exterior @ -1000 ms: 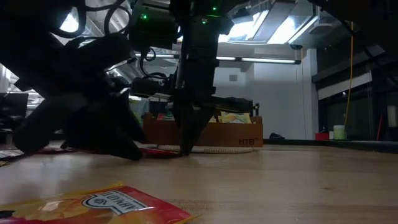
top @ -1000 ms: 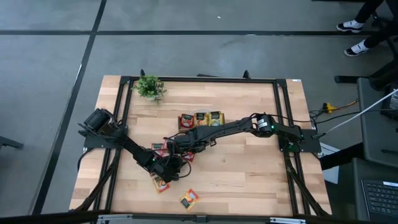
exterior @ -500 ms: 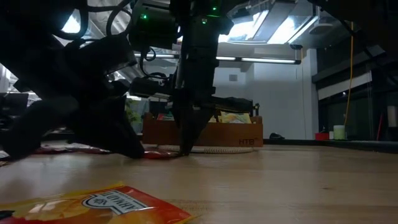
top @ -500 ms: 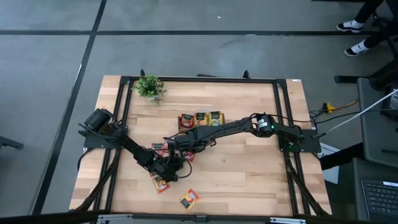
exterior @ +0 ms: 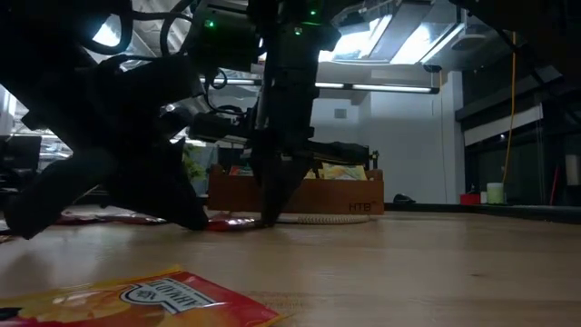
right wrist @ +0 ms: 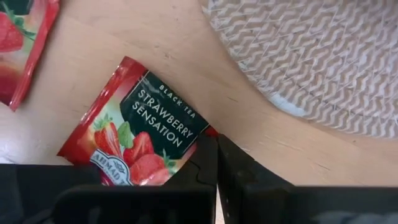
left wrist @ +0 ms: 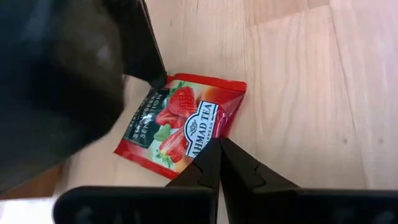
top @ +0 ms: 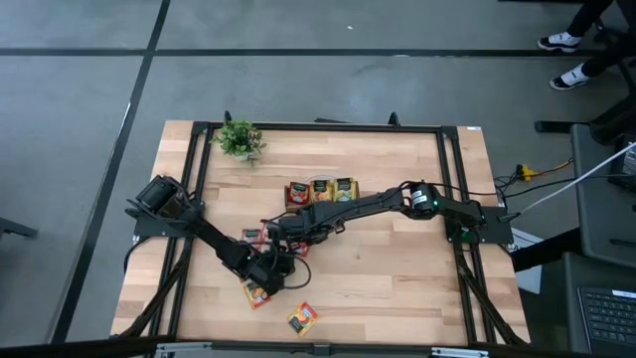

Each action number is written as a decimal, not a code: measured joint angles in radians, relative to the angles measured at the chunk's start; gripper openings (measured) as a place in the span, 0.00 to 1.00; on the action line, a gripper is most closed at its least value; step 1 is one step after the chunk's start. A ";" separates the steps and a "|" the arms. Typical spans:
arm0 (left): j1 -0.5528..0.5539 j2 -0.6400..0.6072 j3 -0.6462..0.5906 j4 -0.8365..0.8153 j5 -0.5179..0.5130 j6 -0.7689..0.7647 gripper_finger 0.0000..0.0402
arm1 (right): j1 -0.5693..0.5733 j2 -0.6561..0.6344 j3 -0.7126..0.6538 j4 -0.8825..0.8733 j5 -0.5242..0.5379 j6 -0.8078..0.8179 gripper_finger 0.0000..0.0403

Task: Pick & Place Tea
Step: Put the red tea bag into the left section of the wooden organizer

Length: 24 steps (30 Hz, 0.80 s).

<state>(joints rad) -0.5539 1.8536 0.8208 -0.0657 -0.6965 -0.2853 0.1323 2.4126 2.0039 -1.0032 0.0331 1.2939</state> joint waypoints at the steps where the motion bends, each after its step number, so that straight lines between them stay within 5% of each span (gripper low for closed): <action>1: -0.005 -0.001 0.006 -0.017 0.000 -0.006 0.01 | 0.002 0.000 0.006 -0.007 0.001 -0.017 0.01; 15: -0.062 -0.075 0.032 -0.151 -0.029 -0.075 0.00 | 0.062 -0.015 0.354 -0.343 0.135 -0.279 0.28; 24: -0.095 -0.222 0.033 -0.211 -0.150 0.003 0.00 | 0.103 -0.152 0.351 -0.323 0.066 -0.493 0.46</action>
<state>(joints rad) -0.6487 1.6318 0.8543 -0.2764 -0.8468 -0.2822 0.2351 2.2610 2.3551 -1.3258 0.0987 0.8011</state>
